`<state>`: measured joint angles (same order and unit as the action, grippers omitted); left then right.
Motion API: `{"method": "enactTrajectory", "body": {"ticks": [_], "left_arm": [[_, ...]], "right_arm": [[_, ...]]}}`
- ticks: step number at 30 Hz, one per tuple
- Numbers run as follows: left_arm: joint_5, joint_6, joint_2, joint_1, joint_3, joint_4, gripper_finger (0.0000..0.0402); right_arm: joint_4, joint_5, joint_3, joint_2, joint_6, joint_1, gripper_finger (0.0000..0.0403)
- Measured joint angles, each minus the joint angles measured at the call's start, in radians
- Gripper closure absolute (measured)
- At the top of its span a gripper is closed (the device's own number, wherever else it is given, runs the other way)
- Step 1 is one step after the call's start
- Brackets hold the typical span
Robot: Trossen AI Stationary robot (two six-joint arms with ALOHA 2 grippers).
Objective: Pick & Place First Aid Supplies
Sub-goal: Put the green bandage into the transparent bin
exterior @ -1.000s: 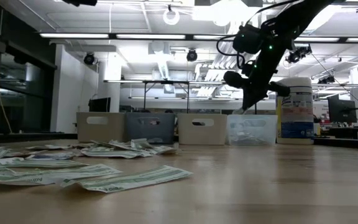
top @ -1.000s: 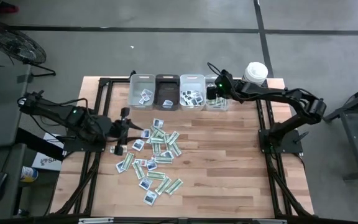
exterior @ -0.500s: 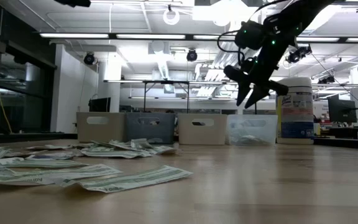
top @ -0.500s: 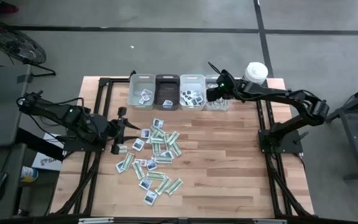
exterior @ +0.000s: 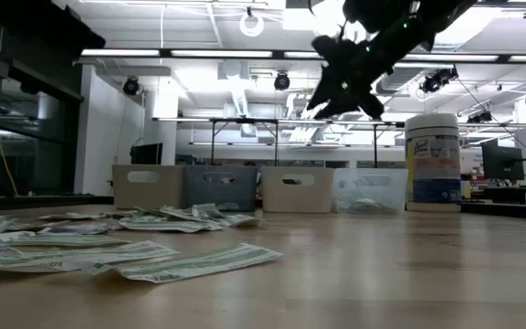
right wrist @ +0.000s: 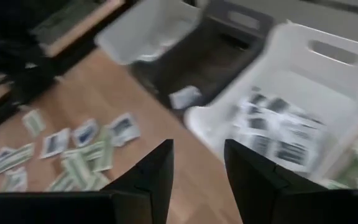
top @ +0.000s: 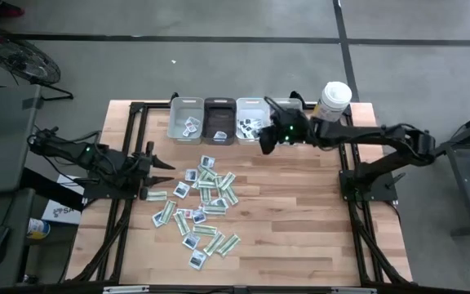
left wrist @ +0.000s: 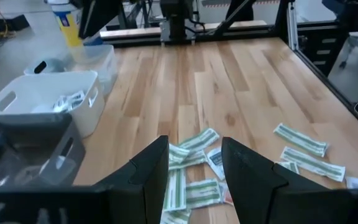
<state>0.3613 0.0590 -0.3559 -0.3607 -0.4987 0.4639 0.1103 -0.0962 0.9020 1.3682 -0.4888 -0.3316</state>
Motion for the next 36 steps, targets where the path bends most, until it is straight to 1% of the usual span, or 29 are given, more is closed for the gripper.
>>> {"method": "enactTrajectory", "body": {"ticks": [2,8,12,15,21,26,28,32,36], "left_arm": [[0.001,0.007,0.009,0.000,0.014,-0.001,0.0256],[0.001,0.006,0.002,0.000,0.020,0.001,0.0256],[-0.003,0.010,-0.020,0.000,0.020,-0.001,0.0256],[-0.001,-0.033,-0.078,0.000,0.020,-0.008,0.0256],[-0.012,-0.165,-0.297,0.001,0.020,-0.060,0.0256],[-0.031,-0.238,-0.492,0.006,0.020,-0.177,0.0256],[-0.067,-0.245,-0.570,0.028,0.020,-0.239,0.0256],[-0.172,-0.262,-0.722,0.109,0.018,-0.383,0.0256],[-0.226,-0.326,-0.873,0.189,-0.039,-0.409,0.0257]], "right_arm": [[-0.029,-0.020,0.000,0.000,0.008,0.052,0.0267],[-0.101,-0.097,0.000,0.034,0.114,0.211,0.0267],[-0.070,-0.157,0.000,0.032,0.098,0.278,0.0267],[-0.025,-0.198,-0.001,0.024,0.071,0.321,0.0267],[0.059,-0.266,-0.001,0.002,0.026,0.365,0.0267],[0.128,-0.279,-0.001,-0.038,-0.051,0.365,0.0267],[0.144,-0.280,-0.001,-0.057,-0.063,0.365,0.0267],[0.165,-0.280,-0.001,-0.100,-0.071,0.365,0.0267],[0.175,-0.286,-0.001,-0.138,-0.048,0.365,0.0267]]}}
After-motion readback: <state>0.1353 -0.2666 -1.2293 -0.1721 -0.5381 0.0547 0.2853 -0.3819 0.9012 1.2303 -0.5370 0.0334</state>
